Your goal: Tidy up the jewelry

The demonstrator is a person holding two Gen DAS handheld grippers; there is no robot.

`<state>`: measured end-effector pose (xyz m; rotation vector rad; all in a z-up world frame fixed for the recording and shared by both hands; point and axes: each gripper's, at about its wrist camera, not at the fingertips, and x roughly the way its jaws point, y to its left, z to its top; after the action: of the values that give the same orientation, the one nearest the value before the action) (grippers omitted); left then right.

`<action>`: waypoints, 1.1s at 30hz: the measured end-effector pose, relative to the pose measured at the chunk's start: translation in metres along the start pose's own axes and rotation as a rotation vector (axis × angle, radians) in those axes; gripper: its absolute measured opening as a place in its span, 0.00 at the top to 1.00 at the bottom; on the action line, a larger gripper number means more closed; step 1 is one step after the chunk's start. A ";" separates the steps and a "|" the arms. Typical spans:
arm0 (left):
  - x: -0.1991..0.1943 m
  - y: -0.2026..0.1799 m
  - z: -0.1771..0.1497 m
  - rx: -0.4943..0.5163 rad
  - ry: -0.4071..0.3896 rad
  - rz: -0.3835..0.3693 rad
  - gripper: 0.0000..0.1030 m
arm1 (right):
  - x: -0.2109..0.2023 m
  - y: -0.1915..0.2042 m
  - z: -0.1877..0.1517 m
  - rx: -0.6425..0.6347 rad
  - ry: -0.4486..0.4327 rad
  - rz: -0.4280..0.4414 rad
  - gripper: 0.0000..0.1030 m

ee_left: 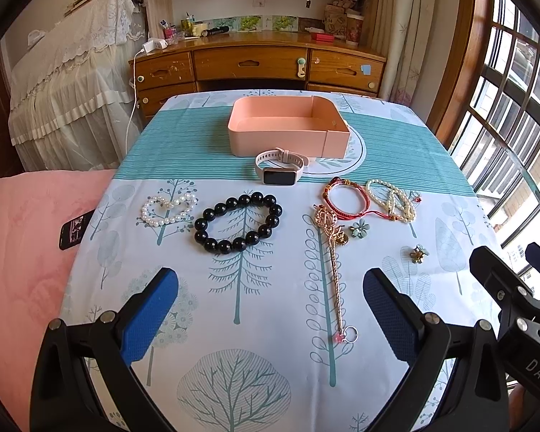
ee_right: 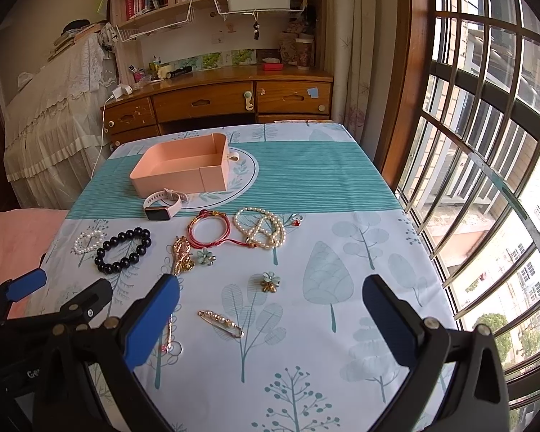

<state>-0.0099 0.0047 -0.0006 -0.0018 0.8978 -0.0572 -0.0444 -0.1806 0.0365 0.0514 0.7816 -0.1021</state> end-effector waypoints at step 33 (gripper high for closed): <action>-0.012 0.005 -0.006 0.006 -0.040 -0.021 0.01 | -0.006 -0.001 -0.004 0.009 0.019 0.051 0.01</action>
<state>-0.0222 0.0100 0.0052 -0.0073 0.8576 -0.0794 -0.0512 -0.1809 0.0377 0.0810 0.7980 -0.0565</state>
